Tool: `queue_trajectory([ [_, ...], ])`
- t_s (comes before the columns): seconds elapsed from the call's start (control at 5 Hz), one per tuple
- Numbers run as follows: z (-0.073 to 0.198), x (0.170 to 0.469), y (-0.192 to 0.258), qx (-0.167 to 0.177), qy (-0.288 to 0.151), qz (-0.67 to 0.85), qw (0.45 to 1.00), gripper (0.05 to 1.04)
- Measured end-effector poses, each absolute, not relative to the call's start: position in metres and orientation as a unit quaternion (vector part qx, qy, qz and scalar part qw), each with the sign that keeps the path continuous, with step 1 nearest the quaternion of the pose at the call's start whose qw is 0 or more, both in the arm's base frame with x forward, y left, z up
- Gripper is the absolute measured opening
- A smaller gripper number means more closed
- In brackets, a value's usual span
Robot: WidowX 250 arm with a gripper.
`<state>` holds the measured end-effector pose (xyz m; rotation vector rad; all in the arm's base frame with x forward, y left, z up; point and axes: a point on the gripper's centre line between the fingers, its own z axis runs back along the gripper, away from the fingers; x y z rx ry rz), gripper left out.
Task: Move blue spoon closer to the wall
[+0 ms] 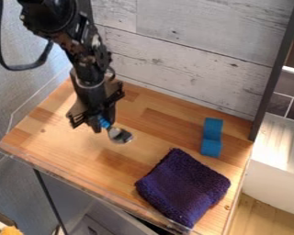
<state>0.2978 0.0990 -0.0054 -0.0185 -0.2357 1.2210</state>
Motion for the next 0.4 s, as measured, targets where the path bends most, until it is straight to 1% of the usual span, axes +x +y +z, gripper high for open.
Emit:
queue_trajectory([
  [0.4,0.011,0.335,0.111,-0.022,-0.155,0.578,0.801,0.363],
])
